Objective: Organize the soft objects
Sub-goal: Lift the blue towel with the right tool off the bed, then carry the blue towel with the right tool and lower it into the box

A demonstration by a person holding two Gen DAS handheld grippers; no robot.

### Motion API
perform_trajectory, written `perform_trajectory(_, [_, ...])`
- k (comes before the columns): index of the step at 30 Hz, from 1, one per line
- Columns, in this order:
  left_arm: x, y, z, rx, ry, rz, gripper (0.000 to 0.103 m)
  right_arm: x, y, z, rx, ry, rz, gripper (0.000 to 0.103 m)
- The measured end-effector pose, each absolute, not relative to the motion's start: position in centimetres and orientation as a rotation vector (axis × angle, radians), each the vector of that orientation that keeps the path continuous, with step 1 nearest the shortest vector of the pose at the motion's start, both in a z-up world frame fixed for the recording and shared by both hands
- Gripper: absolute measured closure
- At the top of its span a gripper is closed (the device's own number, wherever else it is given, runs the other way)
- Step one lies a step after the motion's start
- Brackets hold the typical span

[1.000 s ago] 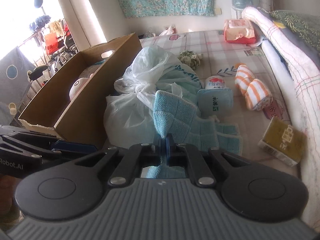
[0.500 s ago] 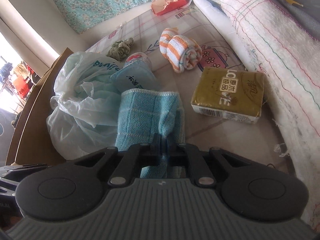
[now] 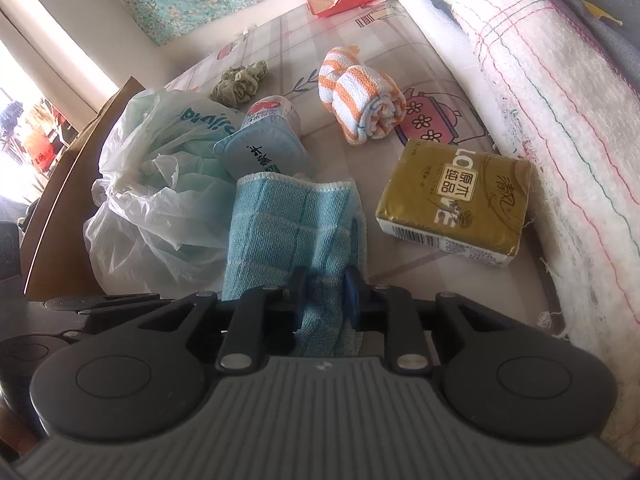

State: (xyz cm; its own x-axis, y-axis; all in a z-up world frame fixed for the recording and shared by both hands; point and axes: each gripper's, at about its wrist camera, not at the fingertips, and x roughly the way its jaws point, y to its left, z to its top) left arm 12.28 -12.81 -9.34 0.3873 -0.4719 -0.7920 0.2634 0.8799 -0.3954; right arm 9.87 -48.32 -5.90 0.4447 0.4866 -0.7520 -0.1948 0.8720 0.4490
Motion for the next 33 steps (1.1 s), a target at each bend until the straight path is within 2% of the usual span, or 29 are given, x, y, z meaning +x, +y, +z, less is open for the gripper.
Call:
perform_trajectory(2, [12.3,-13.0,-9.3,-0.208,1.071,-0.478,0.051,10.1,-48.5,-5.9,0.337,1.043,0.438,0.081])
perform_trajectory(6, [12.3,-13.2,-9.5,-0.205,1.064,-0.485,0.060,10.4,-49.2,-6.2,0.399,1.060,0.442,0.081])
perform_trajectory(8, [12.4,-13.4,-9.6,-0.202,1.064,-0.496,0.075,10.4,-49.4,-6.4,0.423,1.062,0.440,0.081])
perform_trajectory(11, [12.2,-12.9,-9.3,-0.228,1.050,-0.501,0.086,10.2,-49.6,-6.4,0.443,1.055,0.438,0.081])
perform_trajectory(20, [9.4,-11.3,-6.0,-0.259,0.986,-0.545,0.089,7.8,-49.6,-5.2,0.542,1.036,0.476,0.078])
perform_trajectory(27, [5.7,-6.6,0.3,-0.270,0.830,-0.538,0.089,6.1,-46.2,1.2,0.528,0.921,0.611,0.078])
perform_trajectory(33, [2.6,0.9,6.2,-0.266,0.672,-0.403,0.089,6.9,-37.1,7.9,0.406,0.810,0.830,0.078])
